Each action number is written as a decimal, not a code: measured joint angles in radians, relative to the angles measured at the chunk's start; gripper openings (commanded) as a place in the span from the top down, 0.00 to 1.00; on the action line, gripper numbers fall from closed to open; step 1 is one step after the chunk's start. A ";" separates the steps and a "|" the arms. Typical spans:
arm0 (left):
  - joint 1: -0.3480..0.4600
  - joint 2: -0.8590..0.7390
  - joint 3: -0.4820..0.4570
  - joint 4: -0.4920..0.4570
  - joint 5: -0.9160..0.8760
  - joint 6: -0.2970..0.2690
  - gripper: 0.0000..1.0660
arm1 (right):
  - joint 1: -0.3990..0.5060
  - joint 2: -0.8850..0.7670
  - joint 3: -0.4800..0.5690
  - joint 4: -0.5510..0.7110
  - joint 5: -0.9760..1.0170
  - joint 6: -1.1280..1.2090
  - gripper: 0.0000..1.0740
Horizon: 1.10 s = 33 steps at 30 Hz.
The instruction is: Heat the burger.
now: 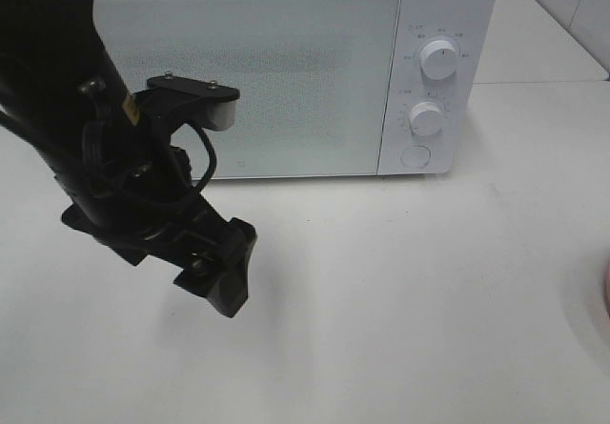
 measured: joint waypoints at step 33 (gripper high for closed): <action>0.807 -0.480 0.117 0.010 0.243 0.070 0.06 | 0.000 0.000 0.000 0.000 0.000 0.000 0.29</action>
